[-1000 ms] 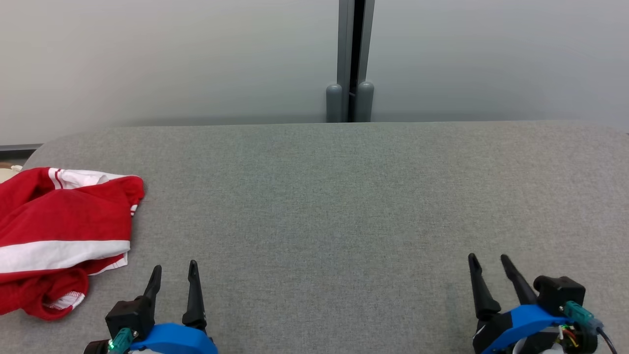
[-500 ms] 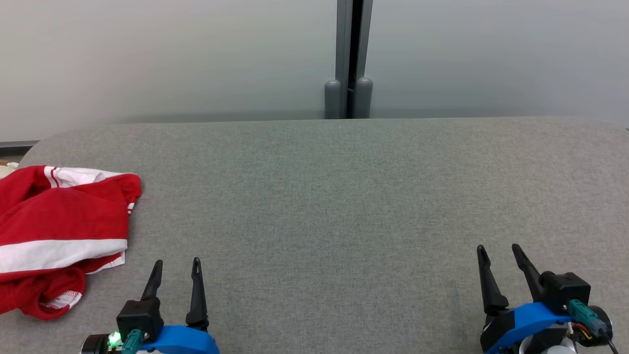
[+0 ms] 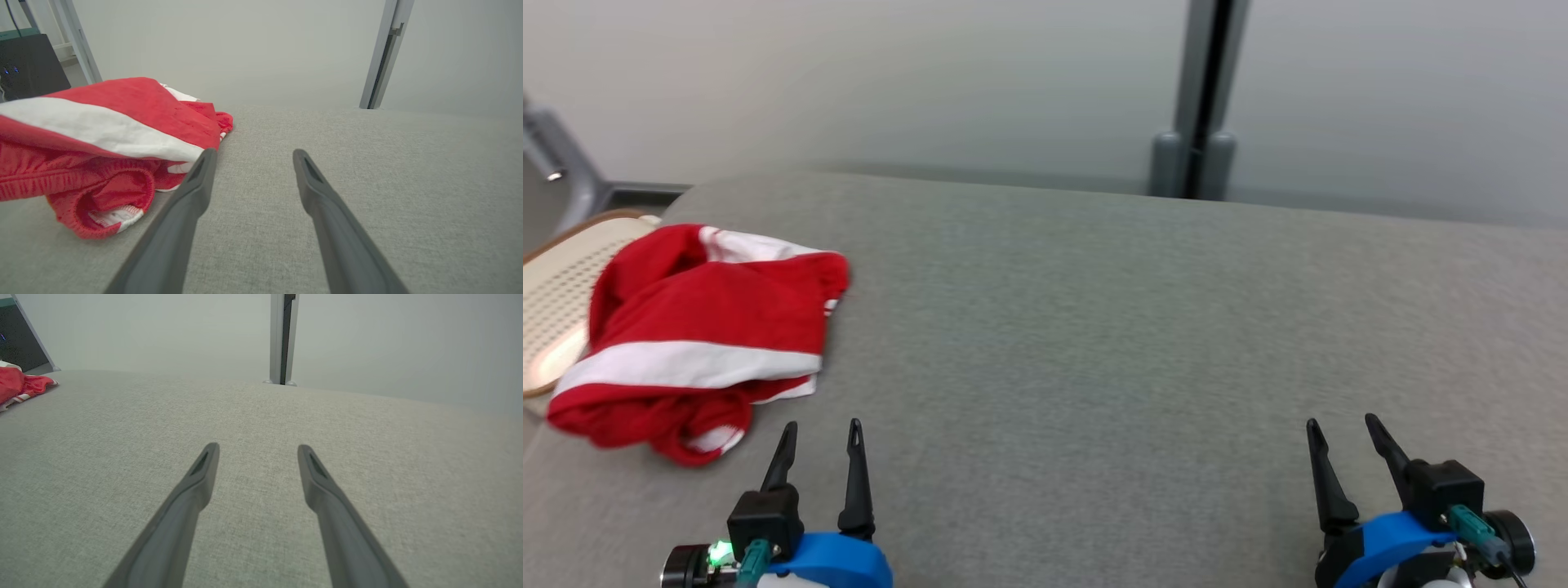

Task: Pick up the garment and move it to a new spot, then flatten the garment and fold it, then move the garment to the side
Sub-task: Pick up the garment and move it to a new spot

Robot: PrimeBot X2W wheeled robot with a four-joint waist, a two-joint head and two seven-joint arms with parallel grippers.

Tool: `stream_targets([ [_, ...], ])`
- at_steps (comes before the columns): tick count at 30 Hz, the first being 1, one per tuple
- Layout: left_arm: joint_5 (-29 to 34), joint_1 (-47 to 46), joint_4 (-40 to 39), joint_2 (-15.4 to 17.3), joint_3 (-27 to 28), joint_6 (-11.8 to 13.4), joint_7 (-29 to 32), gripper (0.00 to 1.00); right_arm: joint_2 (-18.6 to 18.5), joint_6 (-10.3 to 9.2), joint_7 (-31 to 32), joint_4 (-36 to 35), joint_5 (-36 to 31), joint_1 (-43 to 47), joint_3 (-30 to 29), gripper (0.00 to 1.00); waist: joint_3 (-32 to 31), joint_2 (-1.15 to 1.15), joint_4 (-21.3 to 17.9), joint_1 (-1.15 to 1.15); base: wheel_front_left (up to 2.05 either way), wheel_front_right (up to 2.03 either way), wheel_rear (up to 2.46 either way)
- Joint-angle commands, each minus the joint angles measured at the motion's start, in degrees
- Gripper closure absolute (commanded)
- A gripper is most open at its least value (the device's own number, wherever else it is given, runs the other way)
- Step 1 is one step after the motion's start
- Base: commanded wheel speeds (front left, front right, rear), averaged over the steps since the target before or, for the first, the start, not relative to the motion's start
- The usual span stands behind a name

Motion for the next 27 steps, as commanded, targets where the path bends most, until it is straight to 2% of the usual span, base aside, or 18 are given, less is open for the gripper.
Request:
stream_targets([
  [1, -0.4, 0.2, 0.3, 0.0, 0.1, 0.4, -0.3, 0.00, -0.1, 0.02, -0.2, 0.3, 0.0, 0.1, 0.4, 0.00, 1.6, 0.00, 3.2, 0.00, 0.00, 0.00, 0.00],
  [5, -0.7, 1.3, 0.9, -0.1, 2.0, 0.8, -0.3, 0.00, -0.1, 0.02, -0.2, 0.7, 1.0, -0.5, 2.5, 0.00, 1.8, 0.00, 8.1, 0.00, 0.00, 0.00, 0.00],
  [13, -0.9, 3.1, 0.9, -0.1, 5.7, 0.8, -0.3, 0.00, -0.2, 0.02, -0.2, 1.8, 2.7, -1.7, 5.7, 0.00, 2.3, 0.00, 13.5, 0.00, 0.00, 0.00, 0.00],
  [17, -1.8, 2.2, 0.8, 0.0, 7.3, 0.1, -0.3, 0.00, -0.2, 0.02, -0.2, 2.0, 2.9, -1.9, 6.6, 0.00, 2.9, 0.00, 14.2, 0.00, 0.00, 0.00, 0.00],
  [21, -3.3, -1.4, 1.6, 0.2, 9.8, -2.3, -0.3, 0.00, -0.2, 0.02, -0.2, 2.4, 2.1, -1.9, 6.3, 0.00, 4.0, 0.00, 13.9, 0.00, 0.00, 0.00, 0.00],
  [27, -3.5, -9.7, 3.1, 3.6, 13.4, -5.5, -0.3, 0.00, -0.1, 0.02, -0.2, 3.0, 0.6, -2.5, 5.0, 0.00, 6.3, 0.00, 12.8, 0.00, 0.00, 0.00, 0.00],
])
